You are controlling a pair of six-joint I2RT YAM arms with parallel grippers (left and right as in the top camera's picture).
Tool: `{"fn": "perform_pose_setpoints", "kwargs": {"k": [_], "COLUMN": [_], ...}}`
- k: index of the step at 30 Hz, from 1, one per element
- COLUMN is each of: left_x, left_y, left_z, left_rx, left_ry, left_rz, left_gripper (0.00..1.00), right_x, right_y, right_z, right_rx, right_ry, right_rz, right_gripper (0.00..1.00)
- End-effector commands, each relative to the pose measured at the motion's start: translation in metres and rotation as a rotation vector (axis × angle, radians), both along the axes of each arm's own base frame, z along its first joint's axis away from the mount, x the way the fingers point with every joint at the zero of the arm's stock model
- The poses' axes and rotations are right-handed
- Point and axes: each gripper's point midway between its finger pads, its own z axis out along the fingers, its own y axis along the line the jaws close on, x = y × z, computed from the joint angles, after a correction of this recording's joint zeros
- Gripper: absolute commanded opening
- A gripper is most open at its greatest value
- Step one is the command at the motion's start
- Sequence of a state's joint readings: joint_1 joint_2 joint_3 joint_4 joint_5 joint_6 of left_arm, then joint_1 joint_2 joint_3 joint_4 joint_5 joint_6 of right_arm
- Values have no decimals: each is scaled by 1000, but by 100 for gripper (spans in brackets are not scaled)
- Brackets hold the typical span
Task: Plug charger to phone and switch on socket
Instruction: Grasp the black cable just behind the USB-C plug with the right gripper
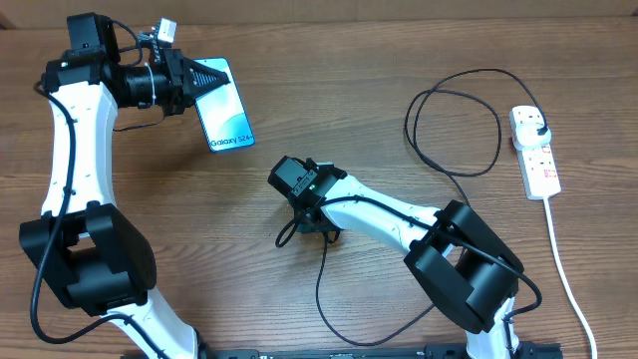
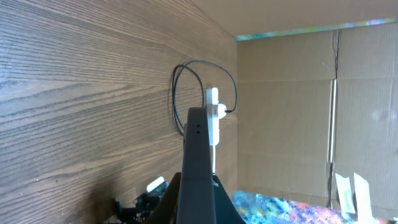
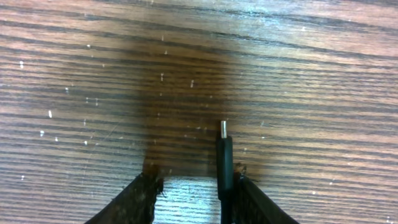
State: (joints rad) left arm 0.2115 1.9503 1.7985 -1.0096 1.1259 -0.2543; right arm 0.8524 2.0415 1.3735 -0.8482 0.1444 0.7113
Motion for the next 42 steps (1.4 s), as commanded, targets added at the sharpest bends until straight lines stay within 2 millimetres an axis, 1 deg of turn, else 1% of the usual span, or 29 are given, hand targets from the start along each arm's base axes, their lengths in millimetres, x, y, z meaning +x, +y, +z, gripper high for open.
{"fn": "perform_pose_setpoints", "kwargs": {"k": [1, 3, 6, 13, 16, 18, 27, 30, 33, 35, 38, 40, 41, 42], "left_x": [-4, -4, -4, -4, -4, -4, -4, -4, -4, -3, 1, 5, 7, 10], "left_y": [-1, -1, -1, -1, -1, -1, -1, -1, -1, -1, 0, 0, 0, -1], "left_z": [20, 20, 20, 20, 20, 20, 20, 20, 20, 20, 23, 26, 28, 34], "left_rx": [-24, -24, -24, -24, -24, -24, -23, -24, -28, -34, -43, -55, -64, -85], "left_ry": [-57, -57, -57, -57, -57, -57, -58, -58, -51, -39, -42, -39, -43, -56], "left_rz": [-16, -16, -16, -17, -16, -16, -16, -17, -14, -6, 4, 17, 21, 20], "left_gripper": [4, 4, 4, 4, 4, 4, 4, 4, 4, 4, 4, 4, 4, 4], "right_x": [-3, -3, -1, -1, 0, 0, 2, 0, -3, -3, 0, 1, 2, 4], "right_y": [-4, -5, -6, -7, -7, -7, -13, -11, -5, 2, 19, 33, 43, 53], "right_z": [-13, -13, -13, -13, -13, -13, -13, -13, -9, -3, 15, 33, 46, 65], "right_rx": [-38, -37, -36, -36, -36, -36, -25, 17, 95, 176, 341, 484, 582, 707], "right_ry": [18, 17, 18, 19, 18, 18, 39, 83, 161, 216, 286, 319, 334, 346], "right_rz": [-7, -19, -27, -32, -32, -34, -76, -91, -97, -70, 11, 92, 145, 203], "right_gripper": [39, 36, 27, 19, 13, 4, 4, 4, 4, 4, 4, 4, 4, 4]}}
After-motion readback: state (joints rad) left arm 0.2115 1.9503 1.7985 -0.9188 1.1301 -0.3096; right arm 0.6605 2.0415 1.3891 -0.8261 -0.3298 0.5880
